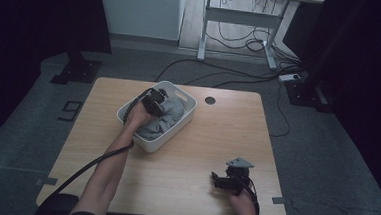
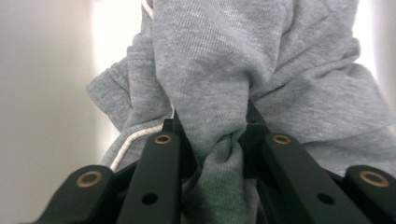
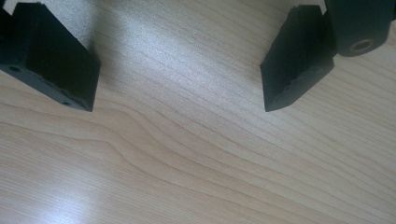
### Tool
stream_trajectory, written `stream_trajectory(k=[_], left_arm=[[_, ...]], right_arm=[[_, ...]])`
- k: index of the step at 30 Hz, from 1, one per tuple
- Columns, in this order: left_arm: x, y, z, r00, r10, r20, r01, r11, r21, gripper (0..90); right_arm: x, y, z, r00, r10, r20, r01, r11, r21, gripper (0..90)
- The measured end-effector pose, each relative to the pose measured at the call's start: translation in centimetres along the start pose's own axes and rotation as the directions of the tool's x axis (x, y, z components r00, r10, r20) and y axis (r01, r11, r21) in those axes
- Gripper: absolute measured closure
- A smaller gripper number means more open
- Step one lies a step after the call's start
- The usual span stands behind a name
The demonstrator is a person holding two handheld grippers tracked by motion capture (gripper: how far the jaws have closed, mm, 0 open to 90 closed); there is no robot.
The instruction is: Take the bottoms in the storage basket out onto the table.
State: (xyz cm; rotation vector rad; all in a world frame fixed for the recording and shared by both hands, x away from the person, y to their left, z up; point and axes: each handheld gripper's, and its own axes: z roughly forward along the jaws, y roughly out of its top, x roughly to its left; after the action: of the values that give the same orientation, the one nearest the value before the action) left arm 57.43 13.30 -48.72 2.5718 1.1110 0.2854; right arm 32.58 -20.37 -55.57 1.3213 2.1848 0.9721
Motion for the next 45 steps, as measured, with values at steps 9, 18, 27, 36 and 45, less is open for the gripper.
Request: stream_trajectory(k=[9,18,27,36,45], left_arm=[[1.0,-0.5,-2.9,0.9934,-0.031,0.111,0.046,0.9901,-0.133,76.0],[1.8,-1.2,-6.8,0.9801,-0.051,0.192,0.101,0.9593,-0.264,75.8],[1.8,-2.0,-10.0,0.9806,-0.035,0.193,0.103,0.9304,-0.352,75.8],[1.7,-2.2,-12.8,0.9822,-0.047,0.182,0.119,0.9046,-0.409,75.8],[0.9,-1.6,-16.4,0.9867,-0.025,0.161,0.098,0.8794,-0.466,75.9]], right_arm=[[0.0,0.0,0.0,1.0000,0.000,0.000,0.000,1.000,0.000,11.4],[0.0,0.0,0.0,1.0000,0.000,-0.001,0.000,1.000,0.000,11.4],[0.0,0.0,0.0,1.0000,-0.001,0.000,0.001,1.000,0.000,11.4],[0.0,0.0,0.0,1.0000,0.000,0.000,0.000,1.000,0.000,11.4],[0.0,0.0,0.0,1.0000,0.000,-0.001,0.000,1.000,-0.001,11.4]])
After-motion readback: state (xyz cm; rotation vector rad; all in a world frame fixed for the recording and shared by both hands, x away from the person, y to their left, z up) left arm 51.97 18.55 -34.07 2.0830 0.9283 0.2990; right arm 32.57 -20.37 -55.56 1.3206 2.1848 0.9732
